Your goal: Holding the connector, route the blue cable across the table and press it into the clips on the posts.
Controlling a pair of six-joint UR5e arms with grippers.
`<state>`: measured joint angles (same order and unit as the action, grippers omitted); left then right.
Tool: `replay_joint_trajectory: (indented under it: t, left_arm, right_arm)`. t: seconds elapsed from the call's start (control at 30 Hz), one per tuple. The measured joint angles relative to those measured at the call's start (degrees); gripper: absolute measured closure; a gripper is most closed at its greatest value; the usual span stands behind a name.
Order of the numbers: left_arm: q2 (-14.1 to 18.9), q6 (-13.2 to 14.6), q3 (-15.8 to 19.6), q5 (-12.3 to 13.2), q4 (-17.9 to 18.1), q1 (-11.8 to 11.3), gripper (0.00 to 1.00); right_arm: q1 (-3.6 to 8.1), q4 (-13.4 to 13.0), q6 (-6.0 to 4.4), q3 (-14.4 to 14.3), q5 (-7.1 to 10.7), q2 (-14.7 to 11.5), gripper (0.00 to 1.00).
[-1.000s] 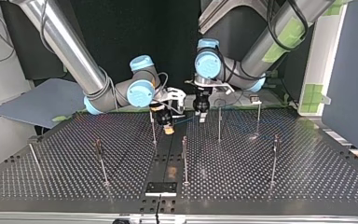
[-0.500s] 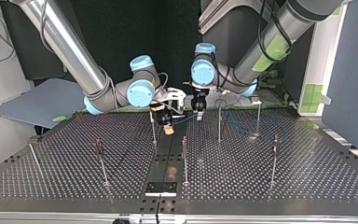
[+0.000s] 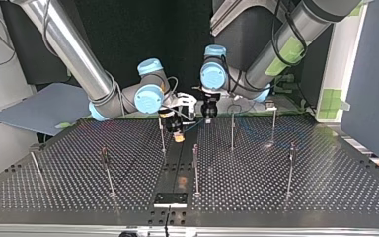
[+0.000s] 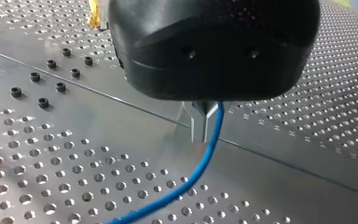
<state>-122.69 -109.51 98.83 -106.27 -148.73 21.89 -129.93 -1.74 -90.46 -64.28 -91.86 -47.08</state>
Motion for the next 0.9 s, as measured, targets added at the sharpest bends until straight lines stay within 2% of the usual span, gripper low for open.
replay_joint_trajectory:
  t: [0.3, 0.5, 0.7, 0.9]
  left_arm:
    - [2.18, -0.73, -0.32, -1.01, -0.58, 0.08, 1.0]
    - [5.09, -1.12, -0.33, -2.25, -1.78, 0.02, 1.0]
    - [8.16, -1.17, -0.33, -2.68, -2.63, 0.08, 1.0]
    - [11.13, -1.16, -0.33, -2.82, -3.3, 0.1, 1.0]
  right_arm:
    - [0.05, 0.08, -0.04, 0.01, 0.1, -0.74, 1.0]
    - [0.17, 0.5, -0.88, 0.04, 0.26, -3.12, 1.0]
    - [0.56, 1.02, -2.2, 0.03, 0.52, -6.46, 1.0]
    - [1.33, 2.98, -2.78, 0.0, 1.05, -9.61, 1.0]
